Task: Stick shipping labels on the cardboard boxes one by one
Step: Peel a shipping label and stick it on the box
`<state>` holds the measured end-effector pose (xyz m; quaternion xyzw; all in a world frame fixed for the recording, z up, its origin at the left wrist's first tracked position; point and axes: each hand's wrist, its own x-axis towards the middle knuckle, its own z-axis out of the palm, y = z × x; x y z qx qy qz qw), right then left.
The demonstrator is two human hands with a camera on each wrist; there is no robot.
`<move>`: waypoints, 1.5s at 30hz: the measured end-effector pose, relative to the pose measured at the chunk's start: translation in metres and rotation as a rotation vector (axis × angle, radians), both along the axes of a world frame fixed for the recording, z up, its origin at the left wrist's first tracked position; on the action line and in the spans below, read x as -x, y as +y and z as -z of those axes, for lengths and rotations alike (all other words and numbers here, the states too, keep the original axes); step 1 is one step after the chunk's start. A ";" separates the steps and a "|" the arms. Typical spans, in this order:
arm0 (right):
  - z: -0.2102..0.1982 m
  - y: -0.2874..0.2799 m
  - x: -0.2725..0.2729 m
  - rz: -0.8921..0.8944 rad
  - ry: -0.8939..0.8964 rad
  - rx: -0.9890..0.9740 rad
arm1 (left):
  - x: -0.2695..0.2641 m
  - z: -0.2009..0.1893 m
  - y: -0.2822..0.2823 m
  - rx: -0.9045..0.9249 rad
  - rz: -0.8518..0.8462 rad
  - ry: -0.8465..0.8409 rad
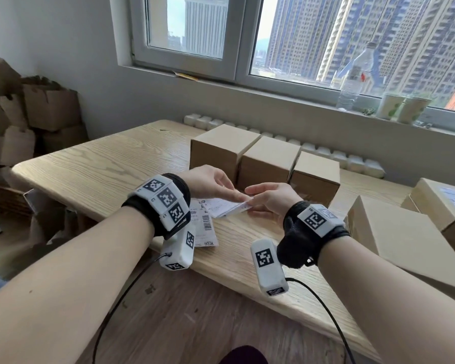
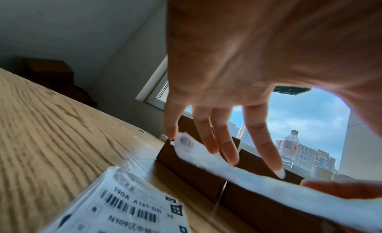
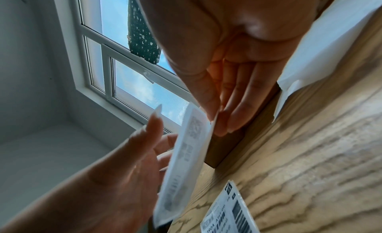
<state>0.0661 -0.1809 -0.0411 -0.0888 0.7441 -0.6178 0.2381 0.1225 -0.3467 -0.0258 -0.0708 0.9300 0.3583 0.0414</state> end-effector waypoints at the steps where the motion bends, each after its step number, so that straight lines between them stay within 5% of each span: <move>1: -0.001 0.000 0.000 0.002 -0.001 0.010 | 0.000 0.000 0.002 0.015 0.023 -0.017; 14: 0.002 0.009 0.004 0.013 0.030 -0.108 | 0.011 0.012 -0.009 0.031 -0.226 0.174; 24: 0.005 0.019 0.014 0.075 0.078 -0.401 | 0.004 -0.009 -0.030 0.059 -0.618 0.472; 39: 0.011 0.032 0.030 0.171 0.119 -0.480 | -0.005 -0.026 -0.040 -0.010 -0.742 0.651; 45: 0.006 0.032 0.023 0.213 0.222 -0.485 | -0.002 -0.023 -0.032 -0.125 -0.618 0.622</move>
